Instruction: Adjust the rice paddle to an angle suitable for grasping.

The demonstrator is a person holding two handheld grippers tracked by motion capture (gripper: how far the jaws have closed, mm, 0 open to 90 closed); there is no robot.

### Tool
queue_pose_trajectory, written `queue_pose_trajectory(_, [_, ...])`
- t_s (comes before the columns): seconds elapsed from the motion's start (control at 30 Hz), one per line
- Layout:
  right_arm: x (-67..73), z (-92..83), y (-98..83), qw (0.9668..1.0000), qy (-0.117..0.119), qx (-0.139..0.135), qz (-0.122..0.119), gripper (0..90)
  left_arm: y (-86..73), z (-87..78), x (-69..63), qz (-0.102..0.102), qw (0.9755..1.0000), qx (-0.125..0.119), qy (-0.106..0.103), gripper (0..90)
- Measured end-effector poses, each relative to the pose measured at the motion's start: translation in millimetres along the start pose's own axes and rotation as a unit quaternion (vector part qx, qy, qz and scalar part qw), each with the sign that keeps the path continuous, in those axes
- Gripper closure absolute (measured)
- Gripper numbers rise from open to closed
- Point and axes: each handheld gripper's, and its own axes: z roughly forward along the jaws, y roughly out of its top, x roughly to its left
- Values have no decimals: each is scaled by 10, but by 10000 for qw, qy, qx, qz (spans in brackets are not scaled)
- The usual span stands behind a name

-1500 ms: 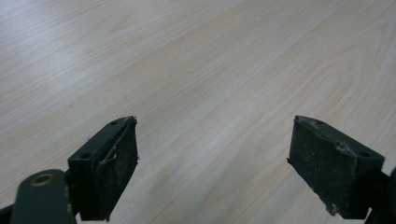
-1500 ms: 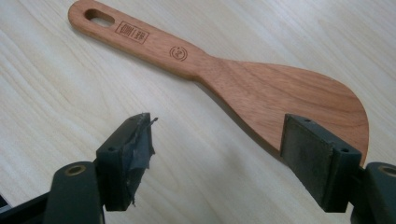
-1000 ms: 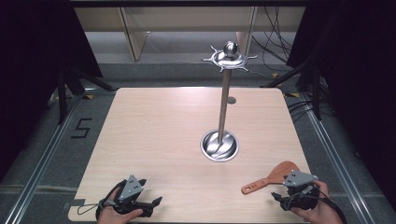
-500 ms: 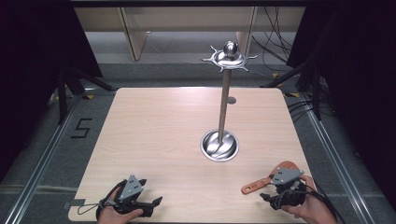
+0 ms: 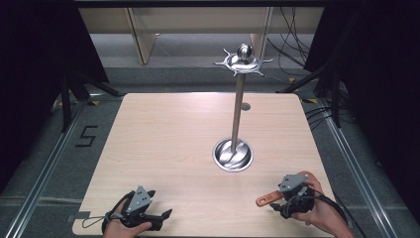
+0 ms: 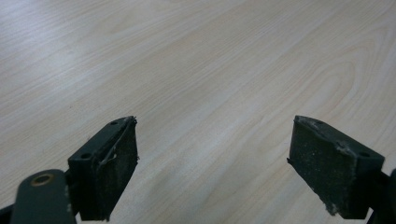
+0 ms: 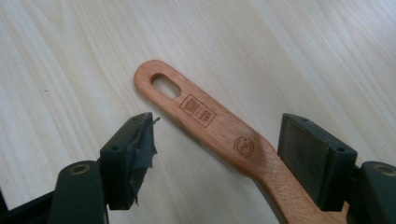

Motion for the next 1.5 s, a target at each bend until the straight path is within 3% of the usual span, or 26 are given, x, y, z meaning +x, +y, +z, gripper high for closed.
queue_pose_trajectory(0.1, [-22,21,22,9999,63,27,-99,295,5,-17,3,22,9999,103,17,148])
queue_pose_trajectory(0.13, [-19,37,26,10000,45,28,-52,299,-2,5,-15,-119,9999,-51,-6,148])
queue_pose_trajectory(0.2, [-31,51,38,9999,78,47,-136,304,2,-3,3,36,10000,17,2,148])
queue_pose_trajectory(0.23, [-37,60,43,9997,132,35,-197,309,-2,1,-11,-77,10000,-23,-6,148])
queue_pose_trajectory(0.27, [-45,61,58,9997,112,122,-197,312,1,-7,0,-18,10000,23,0,148])
queue_pose_trajectory(0.33, [-41,78,69,9996,166,182,-128,312,-6,-5,-26,-215,9998,19,-5,148])
queue_pose_trajectory(0.37, [-56,93,74,9995,172,169,-211,314,3,-5,2,19,10000,11,4,148])
queue_pose_trajectory(0.5, [-74,133,91,9992,213,220,-270,318,3,-6,-18,-135,9999,-29,-4,148])
queue_pose_trajectory(0.57, [-66,138,93,9990,258,279,-252,321,2,-7,-17,-129,9999,-12,-10,148])
queue_pose_trajectory(0.6, [-80,147,97,9985,302,264,-375,323,6,-21,0,-20,10000,85,-10,148])
queue_pose_trajectory(0.63, [-64,159,93,9989,301,266,-225,324,7,-21,-1,-18,10000,82,-5,148])
queue_pose_trajectory(0.7, [-81,166,102,9986,295,343,-273,329,11,-23,10,92,9999,103,14,148])
queue_pose_trajectory(0.83, [-97,182,124,9981,429,362,-244,359,0,-19,-16,-156,9998,95,-7,148])
queue_pose_trajectory(0.87, [-99,179,129,9982,398,391,-212,368,3,-6,-12,-87,10000,-9,2,148])
queue_pose_trajectory(1.0, [-137,196,154,9981,421,420,-154,399,-2,-14,-19,-205,9998,62,-13,148])
queue_pose_trajectory(1.03, [-139,195,167,9979,405,489,-141,408,1,-5,0,-2,10000,10,-12,148])
queue_pose_trajectory(1.13, [-132,196,193,9974,379,584,-197,420,8,-22,6,81,9999,93,26,148])
queue_pose_trajectory(1.17, [-116,202,242,9964,368,715,-251,441,-2,-18,-18,-198,9998,92,-3,148])
queue_pose_trajectory(1.23, [-121,220,282,9953,443,782,-365,458,-11,-4,-19,-216,9998,10,-16,148])
queue_pose_trajectory(1.3, [-117,226,309,9949,460,847,-282,479,3,-29,-10,-126,9998,127,3,148])
queue_pose_trajectory(1.33, [-124,235,325,9946,485,871,-275,488,4,-21,-5,-86,9999,48,29,148])
queue_pose_trajectory(1.37, [-128,243,344,9941,496,919,-286,496,0,-24,-21,-202,9998,91,30,148])
queue_pose_trajectory(1.4, [-134,246,356,9936,539,939,-335,503,-1,-20,-24,-180,9998,47,9,148])
queue_pose_trajectory(1.43, [-137,247,373,9926,580,1001,-362,513,7,-28,5,32,10000,93,15,148])
queue_pose_trajectory(1.47, [-138,253,382,9924,593,1012,-364,520,-2,-27,-21,-200,9998,87,24,148])
queue_pose_trajectory(1.5, [-137,256,398,9921,591,1072,-281,533,-1,-26,-21,-210,9997,78,24,148])
